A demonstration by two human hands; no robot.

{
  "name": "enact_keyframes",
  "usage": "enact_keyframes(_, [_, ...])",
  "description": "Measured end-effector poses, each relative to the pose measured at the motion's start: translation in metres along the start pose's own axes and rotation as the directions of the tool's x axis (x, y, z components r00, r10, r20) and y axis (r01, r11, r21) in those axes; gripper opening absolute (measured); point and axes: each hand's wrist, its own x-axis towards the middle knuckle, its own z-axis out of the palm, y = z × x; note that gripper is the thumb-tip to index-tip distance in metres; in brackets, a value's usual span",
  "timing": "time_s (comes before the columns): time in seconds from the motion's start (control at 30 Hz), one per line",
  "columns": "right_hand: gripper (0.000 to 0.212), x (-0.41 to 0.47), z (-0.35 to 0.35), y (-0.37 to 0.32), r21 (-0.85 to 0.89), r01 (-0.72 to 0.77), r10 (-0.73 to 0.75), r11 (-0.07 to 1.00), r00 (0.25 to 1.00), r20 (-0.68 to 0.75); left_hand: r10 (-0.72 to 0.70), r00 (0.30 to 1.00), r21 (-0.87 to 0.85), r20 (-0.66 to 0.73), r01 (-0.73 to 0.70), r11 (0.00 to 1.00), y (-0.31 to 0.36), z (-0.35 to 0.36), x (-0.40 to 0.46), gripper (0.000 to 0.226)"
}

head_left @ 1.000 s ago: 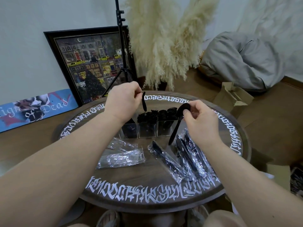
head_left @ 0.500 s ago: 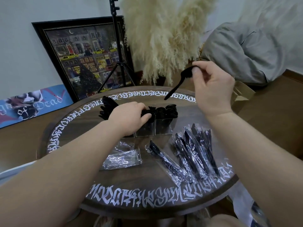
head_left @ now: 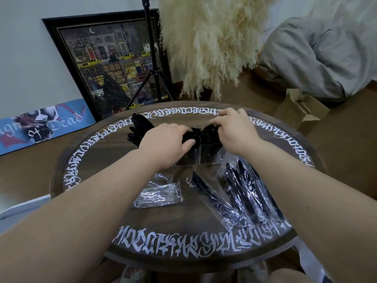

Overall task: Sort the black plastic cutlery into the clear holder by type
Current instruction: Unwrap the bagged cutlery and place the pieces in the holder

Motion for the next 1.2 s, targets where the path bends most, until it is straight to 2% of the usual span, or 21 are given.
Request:
enact_keyframes(0.1, [0.045, -0.001, -0.004, -0.004, -0.003, 0.015, -0.015, 1.000, 1.000, -0.007, 0.009, 1.000, -0.004, 0.007, -0.009, 1.000, 0.000, -0.001, -0.001, 0.048])
enact_keyframes(0.17, [0.047, -0.007, -0.008, -0.004, 0.046, -0.004, 0.009, 0.999, 0.996, -0.091, 0.024, 1.000, -0.013, -0.012, -0.024, 1.000, 0.000, -0.003, -0.005, 0.049])
enact_keyframes(0.27, [0.044, -0.028, -0.013, -0.004, 0.175, -0.046, 0.085, 0.983, 0.971, -0.225, 0.059, 0.994, -0.028, -0.091, -0.062, 0.998, 0.001, -0.005, -0.015, 0.049])
enact_keyframes(0.43, [0.031, -0.078, -0.003, 0.000, 0.258, -0.076, 0.148, 0.963, 0.951, -0.271, 0.121, 0.962, -0.078, -0.244, -0.144, 0.987, 0.012, 0.001, -0.046, 0.039])
enact_keyframes(0.5, [0.027, -0.095, 0.007, 0.002, 0.264, -0.107, 0.172, 0.959, 0.956, -0.237, 0.132, 0.957, -0.094, -0.257, -0.161, 0.982, 0.019, 0.010, -0.061, 0.036])
enact_keyframes(0.6, [0.025, -0.115, 0.024, 0.005, 0.201, -0.185, 0.206, 0.962, 0.975, -0.087, 0.126, 0.971, -0.125, -0.203, -0.154, 0.980, 0.028, 0.030, -0.082, 0.034])
enact_keyframes(0.77, [0.037, -0.141, 0.059, 0.009, 0.044, -0.194, 0.185, 0.980, 0.969, 0.162, 0.080, 0.997, -0.159, 0.004, -0.078, 0.984, 0.040, 0.064, -0.110, 0.041])
enact_keyframes(0.87, [0.048, -0.143, 0.072, 0.010, -0.047, -0.153, 0.159, 0.987, 0.962, 0.221, 0.072, 0.991, -0.164, 0.110, -0.054, 0.985, 0.044, 0.077, -0.117, 0.046])
enact_keyframes(0.97, [0.042, -0.140, 0.077, 0.013, -0.112, -0.159, 0.183, 0.981, 0.948, 0.261, 0.077, 0.991, -0.182, 0.114, -0.055, 0.982, 0.049, 0.078, -0.114, 0.048])
enact_keyframes(1.07, [0.020, -0.137, 0.073, 0.013, -0.070, -0.229, 0.240, 0.971, 0.927, 0.288, 0.064, 0.993, -0.202, 0.097, -0.043, 0.978, 0.047, 0.076, -0.111, 0.048])
enact_keyframes(1.2, [0.011, -0.136, 0.059, 0.015, 0.219, -0.342, 0.307, 0.914, 0.935, 0.178, 0.041, 0.999, -0.232, 0.009, -0.038, 0.972, 0.042, 0.074, -0.106, 0.050])
